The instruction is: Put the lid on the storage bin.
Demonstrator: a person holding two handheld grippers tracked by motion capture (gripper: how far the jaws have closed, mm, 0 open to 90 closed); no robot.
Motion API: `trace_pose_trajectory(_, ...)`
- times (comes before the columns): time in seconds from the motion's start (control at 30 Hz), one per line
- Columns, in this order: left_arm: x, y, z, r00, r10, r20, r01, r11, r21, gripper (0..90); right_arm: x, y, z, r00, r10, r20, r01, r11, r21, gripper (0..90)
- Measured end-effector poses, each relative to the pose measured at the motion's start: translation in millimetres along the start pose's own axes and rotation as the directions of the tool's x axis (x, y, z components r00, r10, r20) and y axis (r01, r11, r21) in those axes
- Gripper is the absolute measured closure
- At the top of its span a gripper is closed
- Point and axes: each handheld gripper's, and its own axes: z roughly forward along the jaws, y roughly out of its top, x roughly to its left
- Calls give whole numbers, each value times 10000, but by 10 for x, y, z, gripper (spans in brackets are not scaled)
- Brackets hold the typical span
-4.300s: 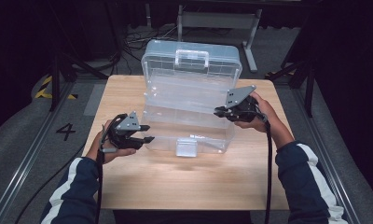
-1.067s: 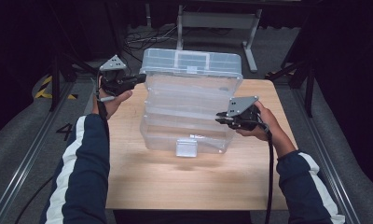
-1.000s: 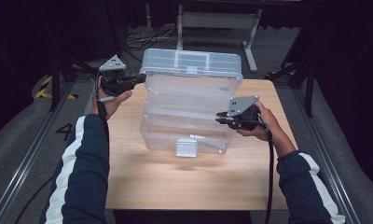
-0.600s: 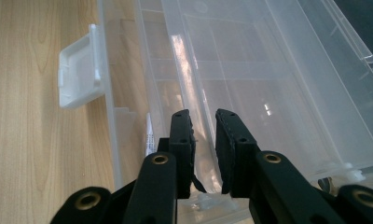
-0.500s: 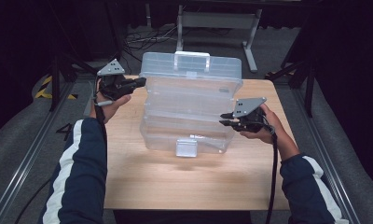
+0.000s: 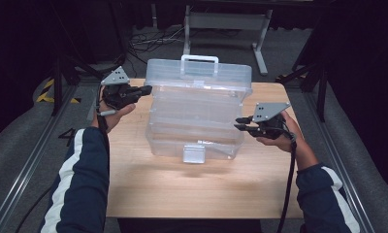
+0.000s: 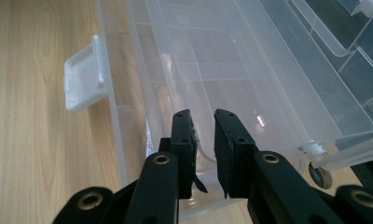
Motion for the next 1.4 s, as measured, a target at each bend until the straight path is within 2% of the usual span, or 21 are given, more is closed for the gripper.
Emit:
trace_pose_trajectory(0.2, -27, -18, -15, 10000, 75, 41, -75, 9999, 88, 900, -3, -58, -98, 9998, 197, 100, -194, 9994, -284, 782)
trace_pose_trajectory(0.27, -40, -21, -25, 9998, 186, -9, -185, 9998, 99, 900, -2, -85, -118, 9995, 176, 281, -173, 9998, -135, 781)
trace_pose_trajectory(0.57, -77, -70, -52, 9997, 194, 141, -197, 9997, 152, 900, -31, -265, -176, 9974, 628, 366, -626, 9980, -61, 766)
trace_pose_trajectory(0.83, -123, -129, -70, 9993, 268, 245, -274, 9994, 225, 900, -59, -395, -174, 9928, 1028, 615, -1034, 9946, 71, 747)
trace_pose_trajectory(0.97, -164, -181, -90, 9988, 403, 289, -413, 9985, 366, 900, -67, -470, -155, 9878, 1353, 771, -1362, 9907, 72, 732)
trace_pose_trajectory(1.4, -292, -273, -86, 9963, 715, 478, -744, 9952, 633, 900, -61, -602, -105, 9779, 1845, 982, -1872, 9821, 190, 701)
